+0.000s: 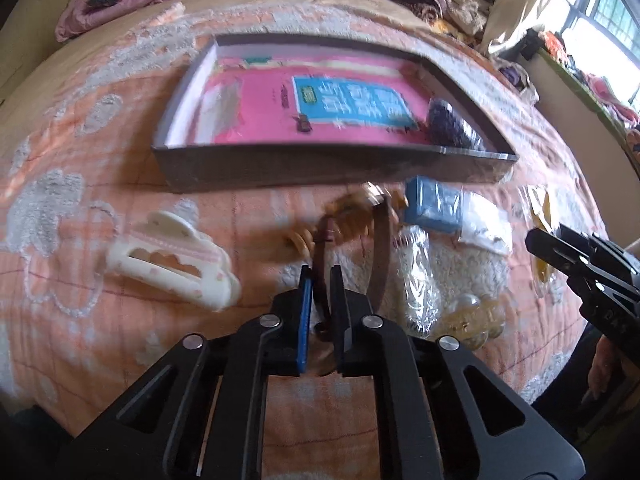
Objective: Organize jewelry
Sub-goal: 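Grasp the brown leather strap with the left tool while the right tool grasps the yellow earring bag, then lower the strap and earring bag into the grey box and open both tools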
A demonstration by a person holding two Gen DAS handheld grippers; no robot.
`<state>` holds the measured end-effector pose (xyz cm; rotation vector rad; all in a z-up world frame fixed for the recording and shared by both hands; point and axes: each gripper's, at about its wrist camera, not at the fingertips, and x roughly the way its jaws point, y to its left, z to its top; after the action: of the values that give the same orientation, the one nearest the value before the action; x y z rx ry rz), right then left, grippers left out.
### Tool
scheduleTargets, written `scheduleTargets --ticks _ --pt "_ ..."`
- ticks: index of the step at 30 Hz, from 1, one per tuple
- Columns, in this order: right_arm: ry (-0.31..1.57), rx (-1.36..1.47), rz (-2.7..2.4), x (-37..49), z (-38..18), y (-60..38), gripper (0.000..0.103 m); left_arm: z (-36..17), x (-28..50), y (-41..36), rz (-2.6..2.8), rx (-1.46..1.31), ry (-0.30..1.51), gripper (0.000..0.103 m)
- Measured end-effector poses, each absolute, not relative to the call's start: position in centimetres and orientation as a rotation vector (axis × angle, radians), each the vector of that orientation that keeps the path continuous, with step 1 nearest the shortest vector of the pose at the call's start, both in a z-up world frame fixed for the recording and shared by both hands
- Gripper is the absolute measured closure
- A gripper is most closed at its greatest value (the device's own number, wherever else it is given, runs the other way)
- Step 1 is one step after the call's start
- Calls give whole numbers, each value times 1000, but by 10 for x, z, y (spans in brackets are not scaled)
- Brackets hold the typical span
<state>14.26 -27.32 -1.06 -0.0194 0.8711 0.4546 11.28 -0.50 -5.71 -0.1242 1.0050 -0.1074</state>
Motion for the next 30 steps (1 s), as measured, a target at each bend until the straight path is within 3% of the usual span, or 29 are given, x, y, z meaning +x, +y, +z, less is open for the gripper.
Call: scheduleTargets --ticks 30 --pt "688 12 440 148 70 -276 67 45 125 34 -100 -213 746 101"
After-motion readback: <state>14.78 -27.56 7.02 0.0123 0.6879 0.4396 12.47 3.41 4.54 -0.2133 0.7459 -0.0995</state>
